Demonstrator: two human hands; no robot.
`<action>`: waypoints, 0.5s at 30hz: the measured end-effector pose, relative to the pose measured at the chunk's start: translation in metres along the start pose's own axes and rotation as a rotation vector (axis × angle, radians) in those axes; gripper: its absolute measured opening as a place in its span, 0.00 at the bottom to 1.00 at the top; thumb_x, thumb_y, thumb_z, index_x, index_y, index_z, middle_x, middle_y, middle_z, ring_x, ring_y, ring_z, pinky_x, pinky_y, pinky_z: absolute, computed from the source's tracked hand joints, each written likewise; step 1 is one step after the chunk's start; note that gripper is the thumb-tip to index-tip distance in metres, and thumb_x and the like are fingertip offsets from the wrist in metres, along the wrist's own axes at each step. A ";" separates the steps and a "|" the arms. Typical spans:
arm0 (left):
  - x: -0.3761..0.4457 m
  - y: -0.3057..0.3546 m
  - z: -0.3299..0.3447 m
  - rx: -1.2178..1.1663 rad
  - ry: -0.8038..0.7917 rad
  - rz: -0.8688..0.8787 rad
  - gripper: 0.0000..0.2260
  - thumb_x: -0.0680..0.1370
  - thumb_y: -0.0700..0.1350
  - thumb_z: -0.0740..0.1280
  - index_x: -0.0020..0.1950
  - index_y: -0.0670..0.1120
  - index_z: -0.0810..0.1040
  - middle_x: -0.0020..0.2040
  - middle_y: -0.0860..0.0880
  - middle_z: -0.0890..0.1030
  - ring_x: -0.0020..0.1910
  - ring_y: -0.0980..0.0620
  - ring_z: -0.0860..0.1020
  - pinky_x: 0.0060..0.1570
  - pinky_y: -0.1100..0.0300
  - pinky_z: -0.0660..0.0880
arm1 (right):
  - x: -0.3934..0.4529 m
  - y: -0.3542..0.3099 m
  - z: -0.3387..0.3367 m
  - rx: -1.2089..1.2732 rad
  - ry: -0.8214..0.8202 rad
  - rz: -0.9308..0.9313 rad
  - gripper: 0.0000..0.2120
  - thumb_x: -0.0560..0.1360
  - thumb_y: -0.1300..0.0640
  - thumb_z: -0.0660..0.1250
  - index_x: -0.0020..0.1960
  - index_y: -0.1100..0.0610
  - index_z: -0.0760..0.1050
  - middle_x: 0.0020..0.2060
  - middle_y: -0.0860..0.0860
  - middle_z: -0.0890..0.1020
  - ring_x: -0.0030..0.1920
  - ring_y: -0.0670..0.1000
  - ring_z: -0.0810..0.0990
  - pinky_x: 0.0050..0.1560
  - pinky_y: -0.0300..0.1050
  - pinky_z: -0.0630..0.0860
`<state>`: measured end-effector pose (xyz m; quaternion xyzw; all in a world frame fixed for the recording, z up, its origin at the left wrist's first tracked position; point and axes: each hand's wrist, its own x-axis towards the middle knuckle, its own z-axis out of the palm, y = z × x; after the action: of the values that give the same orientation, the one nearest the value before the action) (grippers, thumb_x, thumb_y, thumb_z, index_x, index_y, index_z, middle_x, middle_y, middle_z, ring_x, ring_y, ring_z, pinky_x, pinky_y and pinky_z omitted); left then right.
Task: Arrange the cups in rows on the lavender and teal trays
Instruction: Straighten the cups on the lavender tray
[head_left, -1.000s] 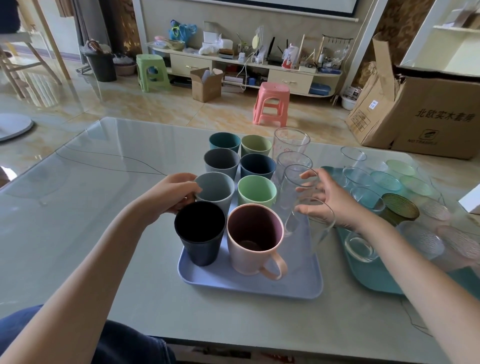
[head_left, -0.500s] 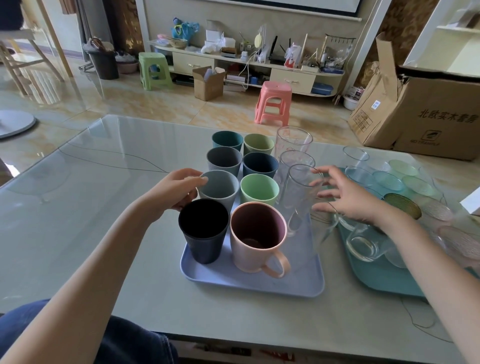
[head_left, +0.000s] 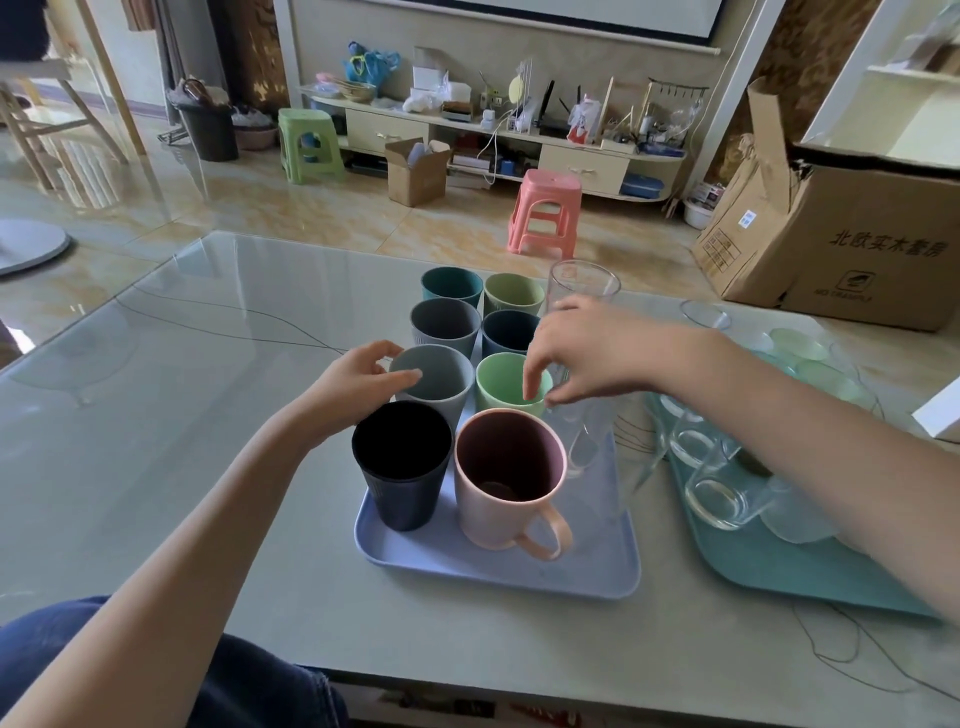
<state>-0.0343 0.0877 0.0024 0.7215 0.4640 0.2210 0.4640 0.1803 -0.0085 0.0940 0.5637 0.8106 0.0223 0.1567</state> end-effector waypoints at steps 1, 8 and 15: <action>0.000 0.000 0.000 -0.007 0.001 -0.005 0.10 0.77 0.50 0.65 0.57 0.51 0.71 0.43 0.48 0.79 0.37 0.52 0.77 0.39 0.61 0.75 | 0.006 -0.003 0.001 -0.077 -0.064 0.007 0.09 0.73 0.49 0.68 0.53 0.43 0.79 0.50 0.41 0.80 0.59 0.45 0.74 0.73 0.57 0.50; 0.002 -0.003 -0.001 0.011 -0.021 -0.034 0.13 0.77 0.52 0.65 0.59 0.49 0.73 0.47 0.44 0.81 0.39 0.51 0.78 0.40 0.60 0.76 | 0.015 -0.009 0.007 -0.165 -0.120 0.048 0.05 0.75 0.51 0.66 0.48 0.48 0.81 0.46 0.45 0.82 0.53 0.47 0.77 0.73 0.64 0.39; 0.006 -0.003 -0.001 0.002 0.031 -0.004 0.13 0.79 0.56 0.60 0.59 0.52 0.72 0.39 0.49 0.75 0.35 0.52 0.73 0.34 0.60 0.71 | 0.009 0.003 -0.001 0.170 -0.072 0.045 0.07 0.74 0.50 0.68 0.51 0.45 0.81 0.45 0.39 0.81 0.52 0.40 0.77 0.74 0.51 0.54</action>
<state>-0.0337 0.0935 -0.0002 0.7176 0.4728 0.2307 0.4564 0.1797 0.0006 0.0941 0.5933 0.7907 -0.0630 0.1368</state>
